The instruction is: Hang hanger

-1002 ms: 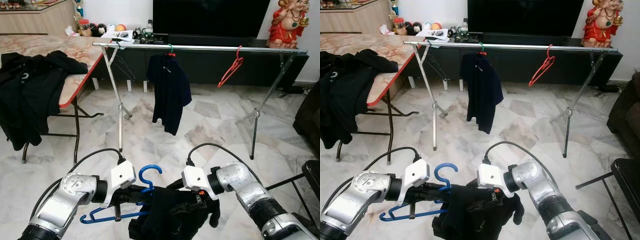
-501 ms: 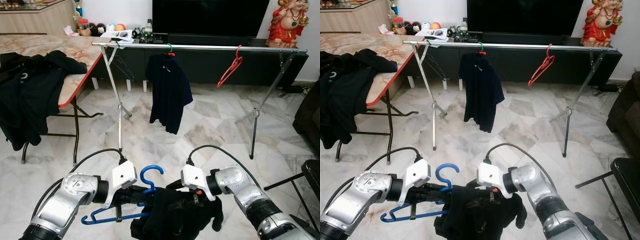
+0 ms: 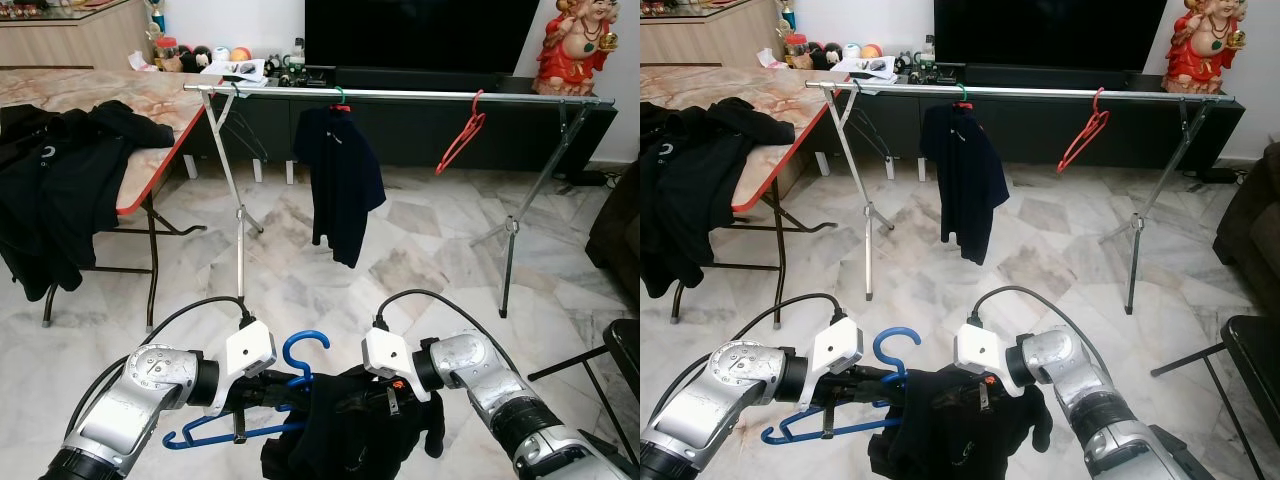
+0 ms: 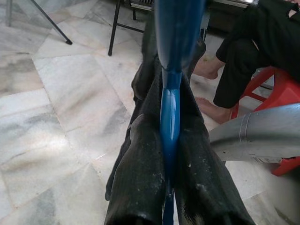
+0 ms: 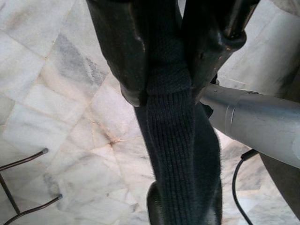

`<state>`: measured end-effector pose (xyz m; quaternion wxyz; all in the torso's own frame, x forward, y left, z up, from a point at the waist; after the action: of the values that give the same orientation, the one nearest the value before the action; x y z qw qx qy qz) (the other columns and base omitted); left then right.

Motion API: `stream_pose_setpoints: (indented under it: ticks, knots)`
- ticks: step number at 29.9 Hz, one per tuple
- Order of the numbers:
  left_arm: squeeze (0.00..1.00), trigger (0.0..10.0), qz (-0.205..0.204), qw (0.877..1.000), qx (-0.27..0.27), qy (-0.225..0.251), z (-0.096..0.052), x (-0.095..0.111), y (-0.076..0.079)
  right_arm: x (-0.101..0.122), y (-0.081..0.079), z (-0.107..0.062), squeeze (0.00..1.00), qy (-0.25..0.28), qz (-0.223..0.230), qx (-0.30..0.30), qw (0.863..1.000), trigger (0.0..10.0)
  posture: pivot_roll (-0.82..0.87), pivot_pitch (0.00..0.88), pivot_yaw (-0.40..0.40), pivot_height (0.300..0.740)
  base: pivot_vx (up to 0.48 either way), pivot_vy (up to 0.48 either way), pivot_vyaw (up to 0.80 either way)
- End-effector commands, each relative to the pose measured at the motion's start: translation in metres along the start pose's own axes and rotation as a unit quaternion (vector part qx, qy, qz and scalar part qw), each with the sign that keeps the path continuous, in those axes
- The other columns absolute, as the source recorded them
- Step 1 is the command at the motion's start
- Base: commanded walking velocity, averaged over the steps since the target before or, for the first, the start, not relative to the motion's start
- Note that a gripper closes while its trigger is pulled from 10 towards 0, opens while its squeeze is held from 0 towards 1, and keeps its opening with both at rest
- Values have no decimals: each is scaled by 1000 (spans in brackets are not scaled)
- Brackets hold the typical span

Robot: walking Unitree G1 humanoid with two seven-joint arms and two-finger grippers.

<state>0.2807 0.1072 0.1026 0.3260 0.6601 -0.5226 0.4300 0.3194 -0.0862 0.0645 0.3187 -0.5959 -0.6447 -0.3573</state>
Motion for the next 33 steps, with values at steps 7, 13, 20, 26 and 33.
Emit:
stream_pose_setpoints:
  ticks: [7, 13, 20, 26, 33]
  knots:
    - [0, 10000, 26, 999, -15, 17, 3, 15, 3, 7, 7, -3, 0, 14, -4, -14, 1000, 0, 112, 64, -1, 740, 0, 0, 0]
    - [0, 10000, 27, 999, -15, 14, 2, 14, 2, 6, 7, -4, 0, 9, -4, -14, 1000, 0, 111, 59, 1, 740, 0, 0, 0]
    - [0, 10000, 32, 999, -16, -10, 0, 8, 0, 2, 4, -4, 0, 1, -3, -7, 1000, 0, 108, 46, 3, 740, 0, 0, 0]
    - [1000, 10000, 20, 999, -17, -24, -4, 3, -1, -8, 4, -4, 0, -31, -11, -19, 999, 0, 109, 29, 6, 740, 0, 0, 0]
    - [1000, 10000, 15, 999, -28, -40, -10, -4, 3, -21, 0, -5, 0, -58, -9, -27, 998, 0, 107, 21, 5, 740, 0, 0, 0]
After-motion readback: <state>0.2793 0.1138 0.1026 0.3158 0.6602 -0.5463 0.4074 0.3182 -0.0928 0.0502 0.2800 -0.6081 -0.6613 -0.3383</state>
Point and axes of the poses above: a point about 5 cm out from each wrist's last joint towards the gripper, its own z axis pointing out of the wrist towards the gripper, its own x axis along the axis of the wrist's last joint, y = z × x, the point moved 4 cm from there along z, pointing out of the wrist towards the gripper, and after that the axes turned 3 degrees about -z, right-handed, at the moved point
